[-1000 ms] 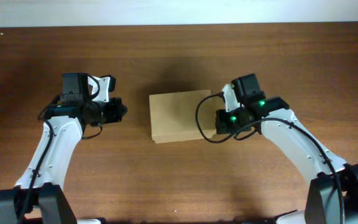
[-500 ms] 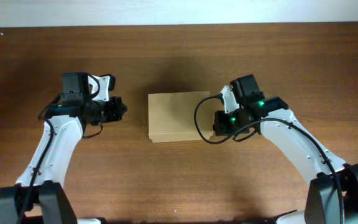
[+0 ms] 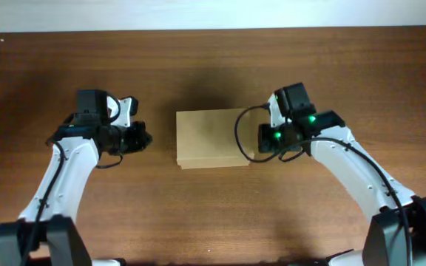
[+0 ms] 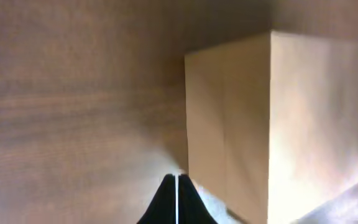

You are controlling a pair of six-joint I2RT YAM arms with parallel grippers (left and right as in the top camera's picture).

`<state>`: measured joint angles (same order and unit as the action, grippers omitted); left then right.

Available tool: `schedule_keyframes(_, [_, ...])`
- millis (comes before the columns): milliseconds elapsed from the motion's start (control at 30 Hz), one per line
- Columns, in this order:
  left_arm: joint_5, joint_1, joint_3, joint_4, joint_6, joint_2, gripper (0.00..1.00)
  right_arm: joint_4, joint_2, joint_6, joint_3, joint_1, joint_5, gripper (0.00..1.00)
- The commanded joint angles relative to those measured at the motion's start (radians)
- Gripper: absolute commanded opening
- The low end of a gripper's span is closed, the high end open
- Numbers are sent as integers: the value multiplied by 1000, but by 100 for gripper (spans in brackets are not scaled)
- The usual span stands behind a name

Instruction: Pack container

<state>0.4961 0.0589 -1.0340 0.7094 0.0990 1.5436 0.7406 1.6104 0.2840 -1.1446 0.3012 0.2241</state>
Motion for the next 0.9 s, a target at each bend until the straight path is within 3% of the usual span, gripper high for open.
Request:
schedule_keyframes(0, [5,-18,4,47,-43,-136,2,35,-79,11,-49,6,-31,4])
schedule_keyframes(500, [5,-130,4,282,-89,-771,2,325,-748,46,-53,6,11,4])
schedule_keyframes(700, [4,-130,4,416,-90,-938,2,481,-983,46,-34,6,-13,4])
schedule_keyframes(867, [6,-130,52,516,-88,-1008,2,602,-1159,47,93,6,-29,4])
